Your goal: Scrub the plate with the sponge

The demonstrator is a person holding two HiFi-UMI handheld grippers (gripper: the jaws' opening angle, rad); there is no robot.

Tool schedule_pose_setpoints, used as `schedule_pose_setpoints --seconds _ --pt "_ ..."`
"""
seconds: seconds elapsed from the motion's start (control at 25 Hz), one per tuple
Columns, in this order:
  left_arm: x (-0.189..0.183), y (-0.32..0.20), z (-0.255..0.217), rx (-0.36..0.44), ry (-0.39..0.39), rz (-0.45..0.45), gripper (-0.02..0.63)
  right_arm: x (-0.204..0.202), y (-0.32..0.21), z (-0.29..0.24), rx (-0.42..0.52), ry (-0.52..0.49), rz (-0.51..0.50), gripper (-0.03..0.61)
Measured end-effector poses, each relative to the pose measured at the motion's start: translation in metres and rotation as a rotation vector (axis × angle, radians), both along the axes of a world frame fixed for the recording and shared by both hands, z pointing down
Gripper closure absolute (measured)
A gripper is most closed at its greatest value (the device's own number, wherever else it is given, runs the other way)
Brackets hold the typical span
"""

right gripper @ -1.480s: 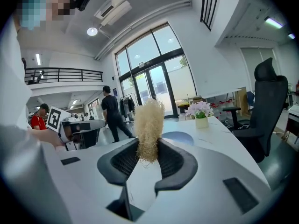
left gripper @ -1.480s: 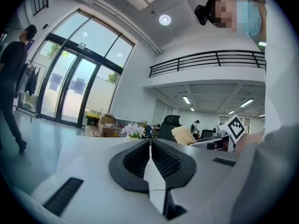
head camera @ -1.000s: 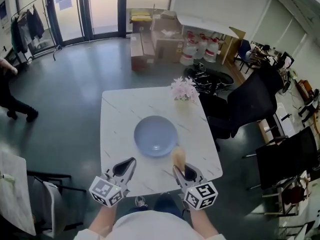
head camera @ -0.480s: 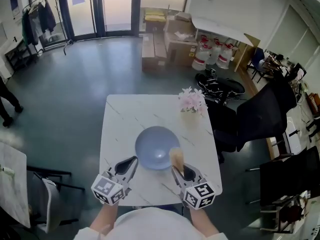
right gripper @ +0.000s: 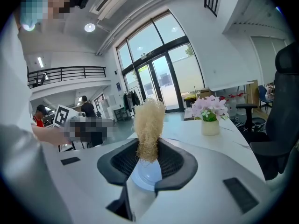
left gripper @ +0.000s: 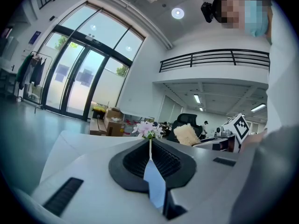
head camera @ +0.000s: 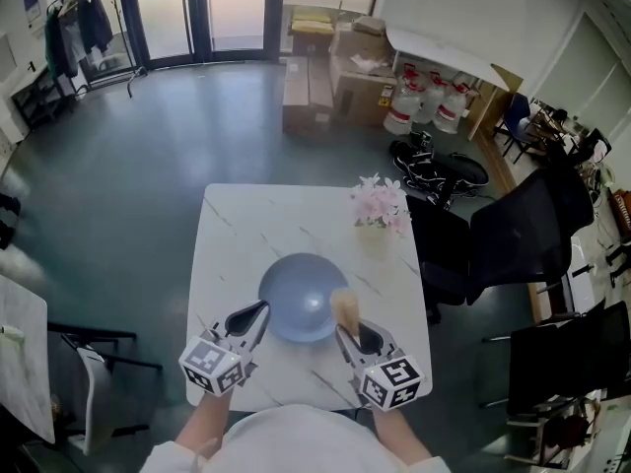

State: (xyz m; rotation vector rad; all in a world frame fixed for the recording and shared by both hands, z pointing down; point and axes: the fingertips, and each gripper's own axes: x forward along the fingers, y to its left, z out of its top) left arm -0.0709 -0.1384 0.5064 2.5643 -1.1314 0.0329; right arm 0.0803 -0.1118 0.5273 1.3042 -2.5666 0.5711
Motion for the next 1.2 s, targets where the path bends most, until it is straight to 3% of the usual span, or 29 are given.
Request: schedule_pose_setpoints --seconds 0.56,0.92,1.08,1.16,1.2 --pt "-0.005 -0.028 0.034 -0.115 -0.002 -0.06 0.574 -0.001 -0.028 0.015 -0.036 -0.021 -0.025 0.46" --pt "-0.021 -0.052 0.092 -0.297 0.007 -0.167 0.572 0.0 -0.037 0.028 -0.067 -0.021 -0.035 0.46" --pt "-0.021 -0.057 0.115 -0.372 0.01 -0.165 0.567 0.0 -0.039 0.033 -0.08 -0.018 -0.035 0.46" --pt "-0.018 -0.058 0.126 -0.422 0.015 -0.151 0.437 0.001 -0.04 0.034 -0.083 -0.017 -0.036 0.46" --pt "-0.016 -0.058 0.131 -0.445 0.016 -0.144 0.416 0.001 -0.04 0.034 -0.084 -0.016 -0.036 0.46"
